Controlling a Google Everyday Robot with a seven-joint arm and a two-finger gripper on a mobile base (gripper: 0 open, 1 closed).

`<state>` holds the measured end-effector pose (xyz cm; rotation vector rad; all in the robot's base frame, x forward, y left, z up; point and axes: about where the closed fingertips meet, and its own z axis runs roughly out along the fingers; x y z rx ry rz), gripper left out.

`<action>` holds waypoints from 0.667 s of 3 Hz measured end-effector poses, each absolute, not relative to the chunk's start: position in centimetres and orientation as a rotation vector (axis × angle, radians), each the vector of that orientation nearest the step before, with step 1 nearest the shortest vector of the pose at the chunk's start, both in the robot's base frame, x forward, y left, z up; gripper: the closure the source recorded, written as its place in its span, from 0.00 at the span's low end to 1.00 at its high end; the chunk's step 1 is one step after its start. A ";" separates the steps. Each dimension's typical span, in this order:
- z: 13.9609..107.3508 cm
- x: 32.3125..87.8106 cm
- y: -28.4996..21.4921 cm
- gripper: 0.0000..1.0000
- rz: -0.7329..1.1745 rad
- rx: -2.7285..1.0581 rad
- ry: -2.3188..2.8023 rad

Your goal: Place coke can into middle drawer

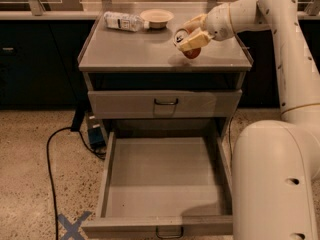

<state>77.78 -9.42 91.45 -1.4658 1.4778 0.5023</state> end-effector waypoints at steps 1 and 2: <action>93.0 74.2 -8.0 1.00 0.593 -1.501 1.455; 94.3 70.4 -6.7 1.00 0.692 -1.475 1.431</action>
Offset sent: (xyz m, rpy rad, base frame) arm -0.1461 0.0448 0.0354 0.1725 0.1339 0.1381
